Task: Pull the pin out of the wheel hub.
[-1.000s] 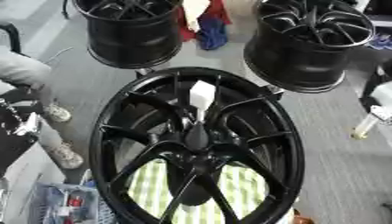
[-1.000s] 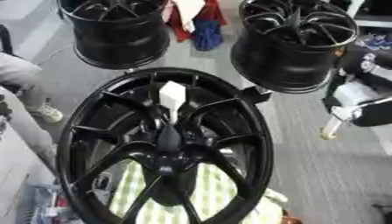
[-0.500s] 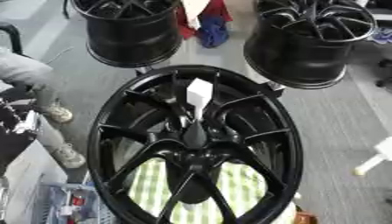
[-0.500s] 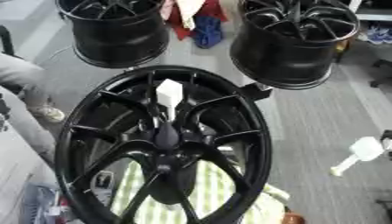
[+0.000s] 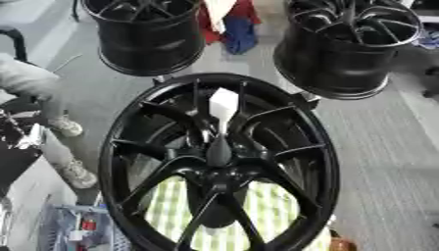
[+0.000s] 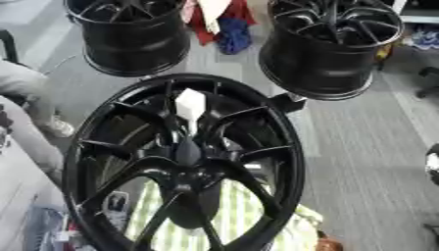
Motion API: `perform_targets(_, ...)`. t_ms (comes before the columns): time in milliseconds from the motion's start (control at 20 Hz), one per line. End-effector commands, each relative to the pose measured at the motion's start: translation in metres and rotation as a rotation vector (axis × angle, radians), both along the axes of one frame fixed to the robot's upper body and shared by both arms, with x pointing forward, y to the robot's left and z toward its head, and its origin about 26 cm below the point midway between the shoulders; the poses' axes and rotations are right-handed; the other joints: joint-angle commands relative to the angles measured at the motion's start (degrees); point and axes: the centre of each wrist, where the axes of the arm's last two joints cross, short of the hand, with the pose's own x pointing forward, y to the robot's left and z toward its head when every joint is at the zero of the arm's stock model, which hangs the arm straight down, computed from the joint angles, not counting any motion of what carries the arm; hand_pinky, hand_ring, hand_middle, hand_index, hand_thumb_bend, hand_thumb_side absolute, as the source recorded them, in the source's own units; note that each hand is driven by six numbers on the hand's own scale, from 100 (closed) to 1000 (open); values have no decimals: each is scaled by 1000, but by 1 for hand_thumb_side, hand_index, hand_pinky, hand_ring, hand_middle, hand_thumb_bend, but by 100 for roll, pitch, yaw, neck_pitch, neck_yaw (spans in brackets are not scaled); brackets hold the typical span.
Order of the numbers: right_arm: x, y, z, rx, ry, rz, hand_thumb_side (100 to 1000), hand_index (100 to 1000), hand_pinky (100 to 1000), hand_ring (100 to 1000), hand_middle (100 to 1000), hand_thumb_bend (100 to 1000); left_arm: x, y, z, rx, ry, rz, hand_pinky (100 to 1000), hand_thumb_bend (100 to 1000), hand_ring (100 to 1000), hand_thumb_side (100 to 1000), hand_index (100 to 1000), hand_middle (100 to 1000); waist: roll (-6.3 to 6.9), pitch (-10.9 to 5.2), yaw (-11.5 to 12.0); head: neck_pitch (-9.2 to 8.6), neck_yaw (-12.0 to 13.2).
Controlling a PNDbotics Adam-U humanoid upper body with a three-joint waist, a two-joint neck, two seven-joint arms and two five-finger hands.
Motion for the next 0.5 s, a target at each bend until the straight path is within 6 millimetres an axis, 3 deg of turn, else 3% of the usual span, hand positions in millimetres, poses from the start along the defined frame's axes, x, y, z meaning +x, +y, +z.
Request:
perform_targets(50, 1, 6, 10, 30, -91, 9, 237, 855, 779, 713, 762, 100, 0, 2, 7, 8, -25, 4, 640, 209, 629, 319, 812, 685, 3, -38, -8, -1, 23)
perform_targets(500, 1, 51, 6, 266, -282, 119, 222, 814, 699, 613, 686, 100, 2, -1, 5, -3, -20, -5, 638, 207, 627, 317, 806, 682, 20, 2, 11, -19, 11)
